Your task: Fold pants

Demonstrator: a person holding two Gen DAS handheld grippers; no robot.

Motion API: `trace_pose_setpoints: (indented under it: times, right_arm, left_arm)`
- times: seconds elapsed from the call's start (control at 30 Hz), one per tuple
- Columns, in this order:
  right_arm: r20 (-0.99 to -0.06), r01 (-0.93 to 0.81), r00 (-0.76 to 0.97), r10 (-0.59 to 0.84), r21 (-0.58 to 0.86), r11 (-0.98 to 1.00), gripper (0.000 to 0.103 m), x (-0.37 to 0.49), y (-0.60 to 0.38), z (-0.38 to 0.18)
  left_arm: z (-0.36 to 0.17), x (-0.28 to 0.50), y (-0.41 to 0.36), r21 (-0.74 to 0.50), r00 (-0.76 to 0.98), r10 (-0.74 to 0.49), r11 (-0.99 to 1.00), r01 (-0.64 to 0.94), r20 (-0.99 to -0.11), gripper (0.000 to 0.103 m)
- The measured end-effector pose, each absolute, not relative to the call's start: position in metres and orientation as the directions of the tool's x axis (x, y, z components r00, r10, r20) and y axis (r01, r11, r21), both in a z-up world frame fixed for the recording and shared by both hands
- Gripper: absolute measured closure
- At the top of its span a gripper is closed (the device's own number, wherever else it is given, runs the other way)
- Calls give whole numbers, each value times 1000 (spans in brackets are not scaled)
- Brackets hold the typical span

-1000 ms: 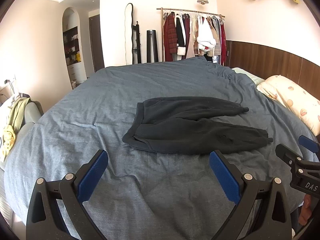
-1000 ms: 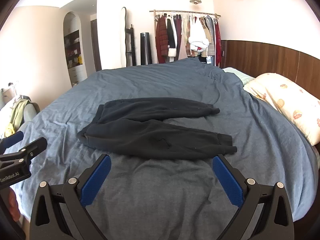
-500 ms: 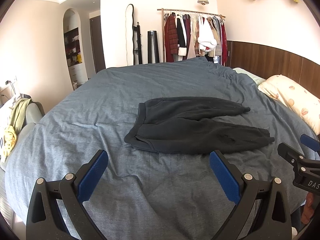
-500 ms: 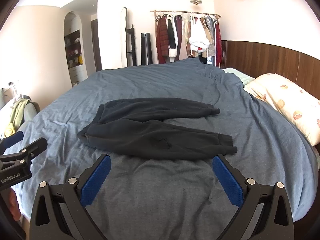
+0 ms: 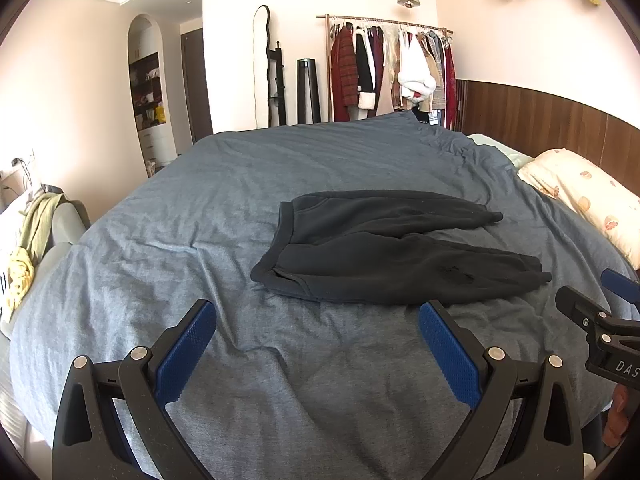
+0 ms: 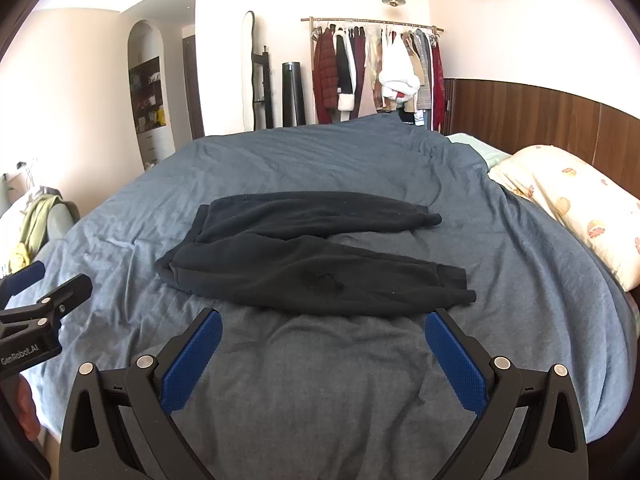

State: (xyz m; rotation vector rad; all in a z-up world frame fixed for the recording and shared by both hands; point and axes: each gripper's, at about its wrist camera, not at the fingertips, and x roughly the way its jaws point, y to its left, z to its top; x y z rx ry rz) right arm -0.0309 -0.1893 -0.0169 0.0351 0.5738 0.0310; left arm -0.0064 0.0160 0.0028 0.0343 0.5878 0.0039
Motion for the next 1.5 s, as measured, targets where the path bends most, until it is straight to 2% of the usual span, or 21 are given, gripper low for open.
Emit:
trace_pose_setpoints:
  times: [0.47,0.87,1.2,1.5]
  right_arm:
    - [-593,-23,804,45,44,999,0,-11,-188,-40]
    - [-676,-40,730,100,105,994,0,51,-173,-83]
    - [-769,-14,624,142,171,985,1,112,-168,-113]
    - [-854,40,494,164,211,977,6,143,-158,-90]
  left_arm:
    - [-16,13,25,28,802,37,999,-25,-597,0]
    - [-51,69,42,43,770,82,997,-72,-633,0]
    - [-70,122,61,38,694,99,994,-102,-714,6]
    - [-44,153,78,-22,580,33,996,-87,-814,17]
